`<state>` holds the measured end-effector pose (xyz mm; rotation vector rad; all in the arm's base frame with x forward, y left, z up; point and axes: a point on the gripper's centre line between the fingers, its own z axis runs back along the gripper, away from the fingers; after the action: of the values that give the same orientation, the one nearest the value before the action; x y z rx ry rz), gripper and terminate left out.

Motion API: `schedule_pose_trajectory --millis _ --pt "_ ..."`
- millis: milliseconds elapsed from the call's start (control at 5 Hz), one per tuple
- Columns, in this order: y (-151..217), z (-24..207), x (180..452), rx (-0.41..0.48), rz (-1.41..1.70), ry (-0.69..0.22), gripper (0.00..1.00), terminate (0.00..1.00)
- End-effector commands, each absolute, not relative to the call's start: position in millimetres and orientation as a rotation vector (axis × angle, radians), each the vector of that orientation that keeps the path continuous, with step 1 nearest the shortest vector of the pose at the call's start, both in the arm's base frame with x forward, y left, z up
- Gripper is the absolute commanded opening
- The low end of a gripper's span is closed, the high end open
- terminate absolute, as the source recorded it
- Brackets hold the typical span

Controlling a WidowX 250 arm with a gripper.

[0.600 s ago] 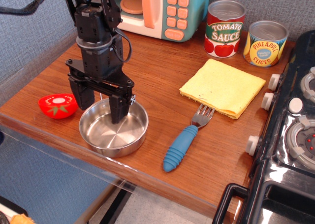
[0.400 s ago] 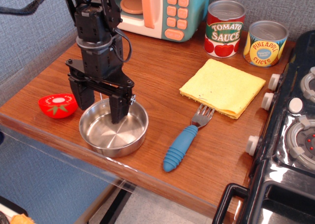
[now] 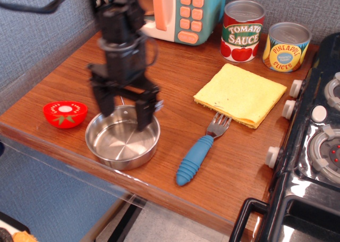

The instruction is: Move cloth to left back of table.

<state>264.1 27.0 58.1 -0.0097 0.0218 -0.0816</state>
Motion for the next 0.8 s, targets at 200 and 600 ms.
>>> schedule_pose_trajectory --millis 200,600 --pt "-42.8 82.6 362.0 -0.087 -0.047 -0.068 1.00 0.00" --pt "-78.0 58.0 402.2 -0.038 -0.050 -0.099 1.00 0.00"
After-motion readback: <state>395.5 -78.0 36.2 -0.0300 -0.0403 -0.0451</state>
